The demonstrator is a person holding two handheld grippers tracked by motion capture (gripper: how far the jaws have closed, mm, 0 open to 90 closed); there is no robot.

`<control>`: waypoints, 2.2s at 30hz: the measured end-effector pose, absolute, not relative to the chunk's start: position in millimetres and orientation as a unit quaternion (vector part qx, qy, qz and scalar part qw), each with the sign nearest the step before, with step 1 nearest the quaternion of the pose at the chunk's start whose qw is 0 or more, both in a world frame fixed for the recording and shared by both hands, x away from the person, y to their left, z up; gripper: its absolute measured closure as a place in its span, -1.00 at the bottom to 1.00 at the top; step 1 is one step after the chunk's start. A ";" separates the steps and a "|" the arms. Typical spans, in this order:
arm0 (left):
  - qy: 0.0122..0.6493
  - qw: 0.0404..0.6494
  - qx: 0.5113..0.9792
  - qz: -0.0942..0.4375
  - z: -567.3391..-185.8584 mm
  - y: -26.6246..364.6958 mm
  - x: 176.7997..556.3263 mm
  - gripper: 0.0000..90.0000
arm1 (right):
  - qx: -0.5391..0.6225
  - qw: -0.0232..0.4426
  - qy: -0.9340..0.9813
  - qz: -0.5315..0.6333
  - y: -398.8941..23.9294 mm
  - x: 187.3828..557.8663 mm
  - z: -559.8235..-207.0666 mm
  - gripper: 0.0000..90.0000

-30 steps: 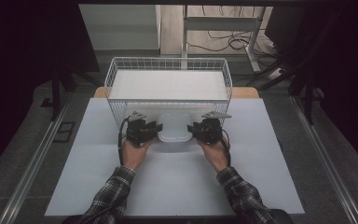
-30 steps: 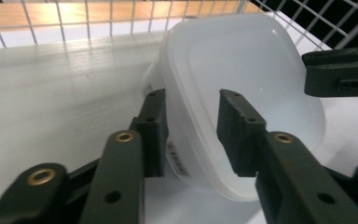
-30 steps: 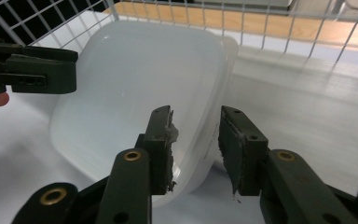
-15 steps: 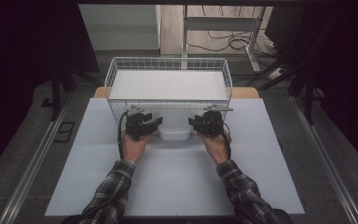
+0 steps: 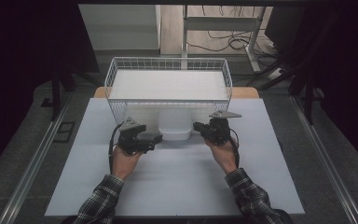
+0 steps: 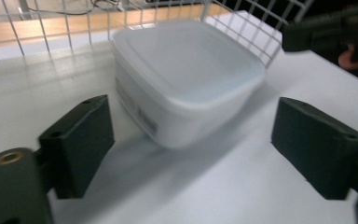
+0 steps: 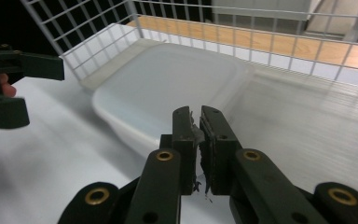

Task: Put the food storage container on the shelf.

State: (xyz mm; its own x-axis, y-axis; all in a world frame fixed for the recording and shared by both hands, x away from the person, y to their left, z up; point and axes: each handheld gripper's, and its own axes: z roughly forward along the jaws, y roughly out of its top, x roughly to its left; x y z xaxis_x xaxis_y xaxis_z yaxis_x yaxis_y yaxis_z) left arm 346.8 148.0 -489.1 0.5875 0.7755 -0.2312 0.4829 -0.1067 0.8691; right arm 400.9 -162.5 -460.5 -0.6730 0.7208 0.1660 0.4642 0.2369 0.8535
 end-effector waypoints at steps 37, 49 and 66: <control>0.372 0.472 0.775 0.195 -519.4 161.0 236.3 -0.94 | 0.273 0.086 0.849 0.444 -117.5 367.4 -484.0 0.97; 0.371 0.478 0.773 0.194 -521.7 166.9 238.0 -0.91 | 0.290 0.092 0.850 0.430 -103.3 390.8 -498.7 0.97; 0.377 0.477 0.774 0.175 -524.6 166.3 240.9 -0.93 | 0.307 0.107 0.844 0.426 -97.8 418.8 -498.5 0.98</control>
